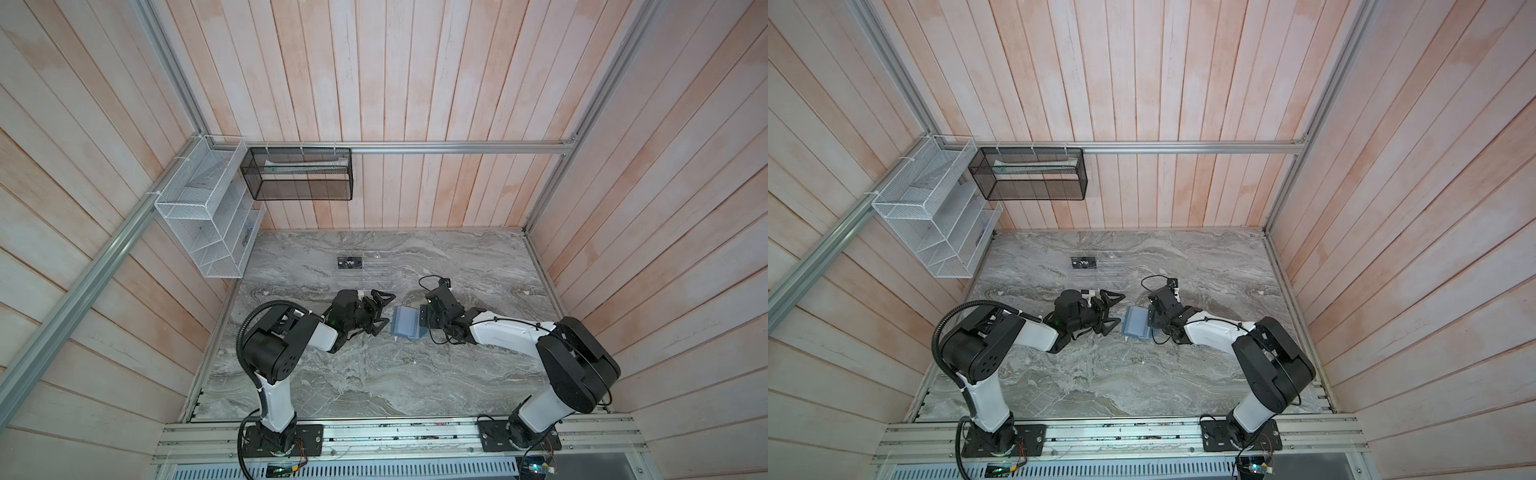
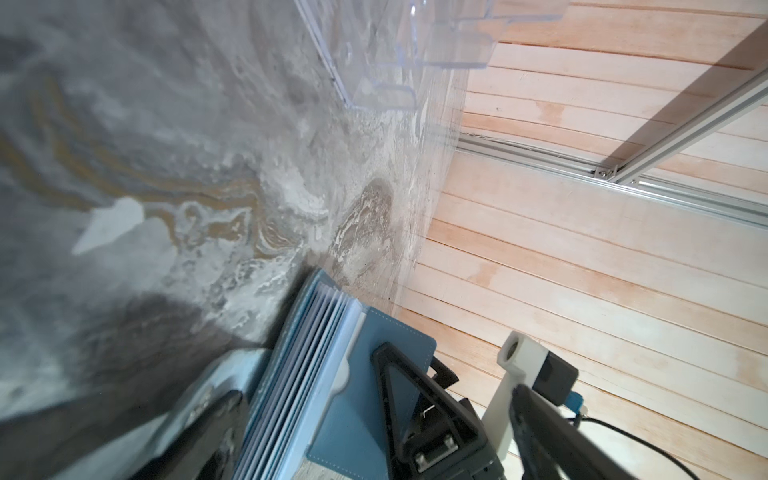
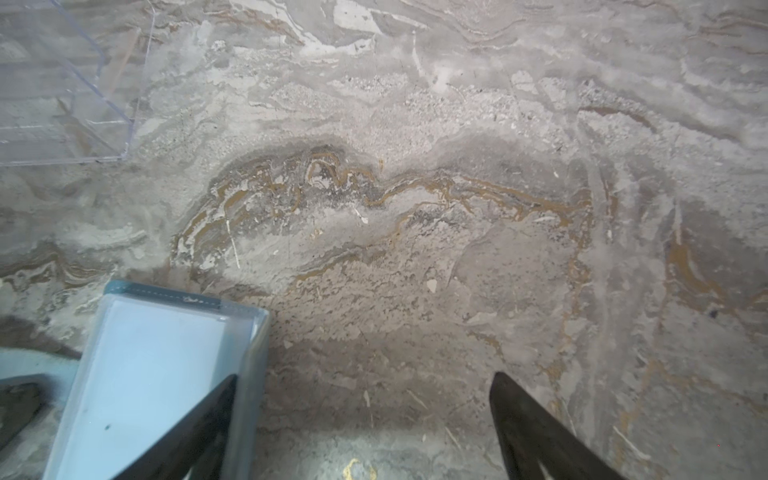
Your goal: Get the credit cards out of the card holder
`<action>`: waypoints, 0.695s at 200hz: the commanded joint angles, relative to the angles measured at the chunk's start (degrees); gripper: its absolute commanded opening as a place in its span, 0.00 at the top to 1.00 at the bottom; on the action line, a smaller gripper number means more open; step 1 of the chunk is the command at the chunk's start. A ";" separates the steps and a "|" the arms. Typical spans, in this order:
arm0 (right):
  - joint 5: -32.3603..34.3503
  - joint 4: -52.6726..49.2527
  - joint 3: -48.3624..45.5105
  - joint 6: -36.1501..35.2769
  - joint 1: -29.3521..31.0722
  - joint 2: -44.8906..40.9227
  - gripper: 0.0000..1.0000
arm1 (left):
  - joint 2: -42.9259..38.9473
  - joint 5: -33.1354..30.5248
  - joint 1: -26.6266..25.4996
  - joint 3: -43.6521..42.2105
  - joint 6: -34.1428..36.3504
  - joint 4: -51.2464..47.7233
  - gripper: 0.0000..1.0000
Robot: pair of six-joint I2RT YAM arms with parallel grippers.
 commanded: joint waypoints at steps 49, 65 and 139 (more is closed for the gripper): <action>-0.45 -0.73 -5.11 -0.61 -2.07 -3.94 0.09 | -4.06 1.06 -1.87 2.48 -1.20 -0.48 0.00; -1.04 -0.26 -5.89 -0.74 -2.18 -3.49 0.10 | -4.24 1.72 -2.63 3.80 -1.24 -0.74 0.00; -2.71 4.17 -8.03 -0.87 -2.19 -3.43 0.11 | 1.66 3.64 -5.25 9.67 -6.83 3.73 0.00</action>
